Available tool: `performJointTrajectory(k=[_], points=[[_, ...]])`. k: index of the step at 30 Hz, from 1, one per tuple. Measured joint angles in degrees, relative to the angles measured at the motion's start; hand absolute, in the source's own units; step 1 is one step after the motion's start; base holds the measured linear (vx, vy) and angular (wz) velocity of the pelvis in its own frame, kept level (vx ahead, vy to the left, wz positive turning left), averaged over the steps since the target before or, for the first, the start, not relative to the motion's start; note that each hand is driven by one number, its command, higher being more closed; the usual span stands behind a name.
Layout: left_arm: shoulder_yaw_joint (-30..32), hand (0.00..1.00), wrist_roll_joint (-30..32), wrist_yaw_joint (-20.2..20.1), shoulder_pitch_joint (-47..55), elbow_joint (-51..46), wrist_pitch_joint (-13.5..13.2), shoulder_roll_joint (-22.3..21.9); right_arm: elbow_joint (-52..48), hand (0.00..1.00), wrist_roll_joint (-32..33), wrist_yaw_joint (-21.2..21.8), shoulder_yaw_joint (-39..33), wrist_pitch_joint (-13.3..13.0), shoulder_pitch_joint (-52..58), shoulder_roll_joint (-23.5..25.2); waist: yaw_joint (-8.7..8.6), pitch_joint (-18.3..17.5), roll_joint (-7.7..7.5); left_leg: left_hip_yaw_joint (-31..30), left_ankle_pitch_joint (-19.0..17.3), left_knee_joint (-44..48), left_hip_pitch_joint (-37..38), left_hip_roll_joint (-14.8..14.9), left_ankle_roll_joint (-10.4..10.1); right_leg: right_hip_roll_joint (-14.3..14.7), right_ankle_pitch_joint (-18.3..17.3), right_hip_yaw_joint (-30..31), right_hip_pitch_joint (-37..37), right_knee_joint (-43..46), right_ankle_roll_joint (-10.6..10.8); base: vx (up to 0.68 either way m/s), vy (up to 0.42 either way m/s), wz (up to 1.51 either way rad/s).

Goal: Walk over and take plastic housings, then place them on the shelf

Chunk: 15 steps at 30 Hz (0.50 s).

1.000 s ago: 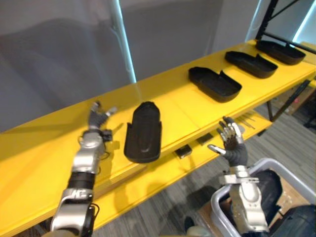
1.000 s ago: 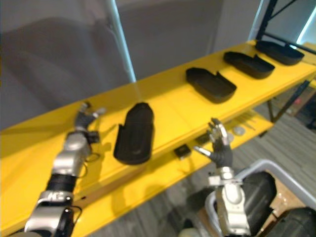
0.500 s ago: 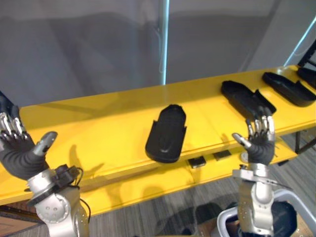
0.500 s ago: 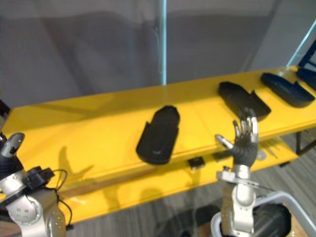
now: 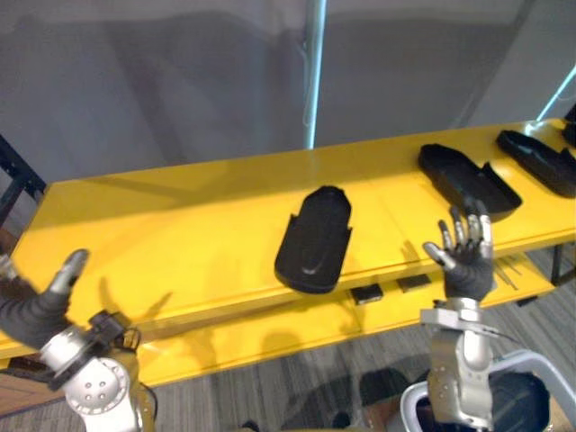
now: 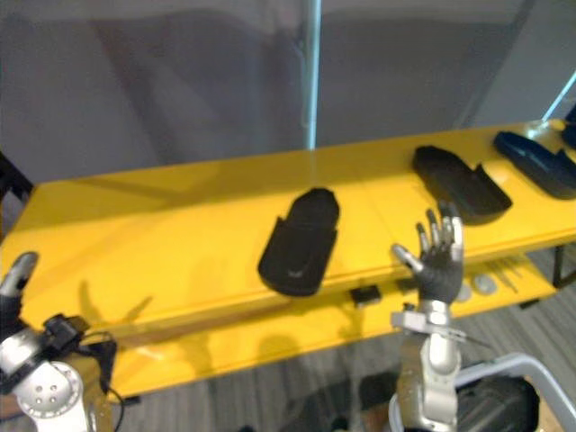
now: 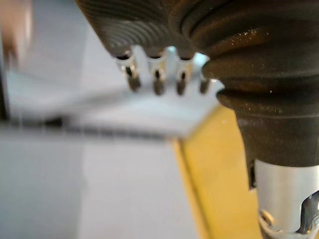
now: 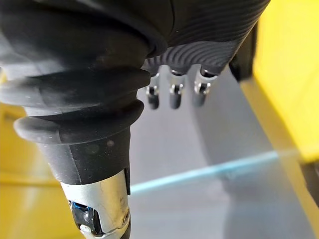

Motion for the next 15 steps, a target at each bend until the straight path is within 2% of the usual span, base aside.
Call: performJointTrajectory(k=[3, 6, 8, 11, 15], points=[[1.42, 0.00, -0.01, 4.12, -0.12, 1.45, -1.64, -0.50, 0.22, 0.00, -1.28, 0.97, 3.63, 0.03, -3.64, -1.12, 0.44, 0.16, -0.33, -0.74, 0.00, 0.13, -0.05, -0.34, 0.05, -0.06, 0.04, -0.53, 0.38, 0.48, -0.03, 0.04, 0.017, 0.10], [2.63, 0.00, 0.18, 6.03, -0.25, 2.47, -2.23, -0.57, 0.22, 0.00, -1.88, 3.66, 6.20, 0.13, -5.69, -2.64, 0.79, 0.22, -0.46, -1.41, -0.06, 0.15, -0.11, -0.40, 0.13, -0.05, 0.04, -0.85, 0.68, 0.50, -0.03, 0.04, 0.014, 0.12], [4.26, 0.00, 1.25, 6.13, -0.75, 6.73, -2.18, -0.45, 0.22, 0.00, -1.70, 7.34, 8.37, 0.80, -6.46, -4.43, 1.63, 0.24, -0.49, -1.50, -0.24, 0.25, -0.11, -0.49, 0.32, -0.15, -0.01, -0.94, 0.81, 0.51, 0.02, 0.00, 0.000, 0.00], [5.29, 0.00, 1.01, 5.81, -0.67, 15.06, -1.47, -0.36, 0.22, 0.00, -0.51, 12.12, 12.26, 2.74, -7.17, -6.44, 1.65, 0.34, -0.66, -1.57, -0.60, 0.67, -0.17, -0.61, 0.52, -0.58, -0.22, -1.02, 0.99, 0.51, 0.24, 0.00, 0.000, 0.00], [4.54, 0.00, -1.35, 2.61, -0.55, 29.63, 1.30, 0.85, 0.24, 0.00, 1.36, 16.20, 20.23, 4.96, -7.80, -7.28, 1.67, 0.23, -1.18, -1.50, -2.27, 3.44, -1.61, -0.65, 0.71, -0.99, -0.39, -1.09, 0.71, 0.51, 0.45, 0.00, 0.026, -0.01]])
